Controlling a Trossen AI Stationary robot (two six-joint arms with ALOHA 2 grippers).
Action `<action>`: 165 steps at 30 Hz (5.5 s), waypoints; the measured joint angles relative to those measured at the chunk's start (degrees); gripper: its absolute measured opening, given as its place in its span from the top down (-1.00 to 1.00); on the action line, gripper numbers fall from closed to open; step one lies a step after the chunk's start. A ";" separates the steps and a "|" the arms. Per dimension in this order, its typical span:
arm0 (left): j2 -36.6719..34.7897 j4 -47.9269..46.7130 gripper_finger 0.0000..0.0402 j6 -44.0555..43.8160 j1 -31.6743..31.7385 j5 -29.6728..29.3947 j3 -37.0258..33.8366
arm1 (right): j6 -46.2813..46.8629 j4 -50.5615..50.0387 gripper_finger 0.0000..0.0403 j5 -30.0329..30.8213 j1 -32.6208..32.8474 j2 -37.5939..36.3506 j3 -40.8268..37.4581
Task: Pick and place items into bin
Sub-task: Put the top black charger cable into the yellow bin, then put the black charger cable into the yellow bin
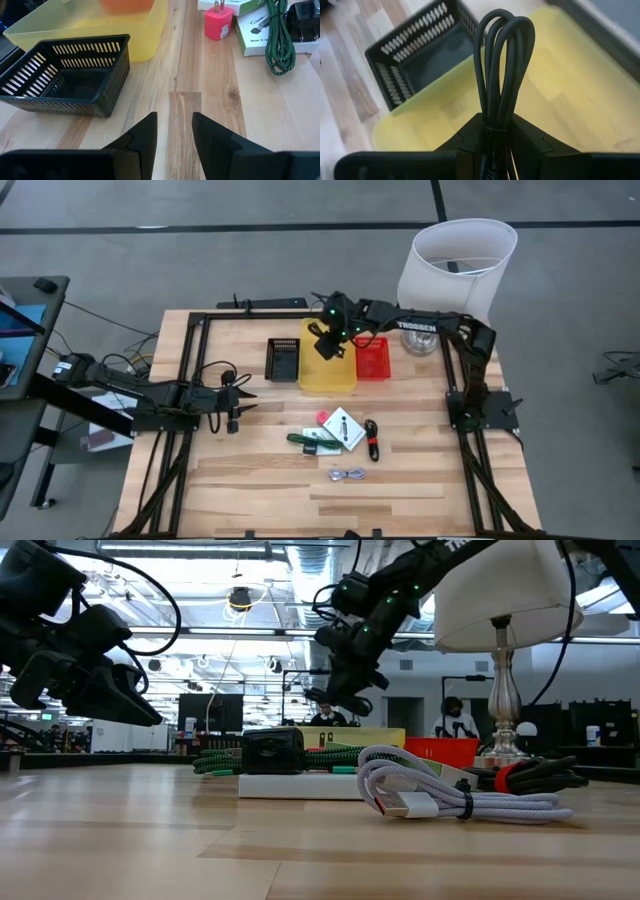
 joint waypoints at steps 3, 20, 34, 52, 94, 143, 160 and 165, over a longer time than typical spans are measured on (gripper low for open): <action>0.00 0.00 0.42 0.02 0.00 0.02 0.00 | -0.75 -0.11 0.64 -0.01 -0.02 0.00 0.00; 0.00 0.00 0.42 0.02 0.00 0.02 0.00 | -4.74 -2.46 0.11 0.12 1.29 -0.11 0.00; 0.01 0.00 0.42 0.02 0.01 0.02 0.00 | -6.13 -18.78 0.12 0.16 4.56 -6.36 0.00; 0.00 0.00 0.42 0.02 0.01 0.01 0.00 | 16.49 -35.44 -0.08 10.39 24.51 -10.78 0.00; 0.01 -0.34 0.42 0.02 0.00 -0.11 0.02 | 72.23 -34.77 -0.17 3.00 44.79 2.12 -0.04; 0.02 -0.02 0.42 3.32 0.00 -0.27 0.02 | 72.34 -21.18 -0.17 18.24 54.09 -25.93 -24.36; 0.01 0.00 0.42 3.54 0.01 -0.24 0.02 | 71.40 -16.51 -0.17 9.36 49.30 -16.28 -26.40; 0.01 0.00 0.42 3.54 0.02 -0.24 0.02 | 69.65 -15.03 -0.17 9.15 47.68 -16.17 -26.40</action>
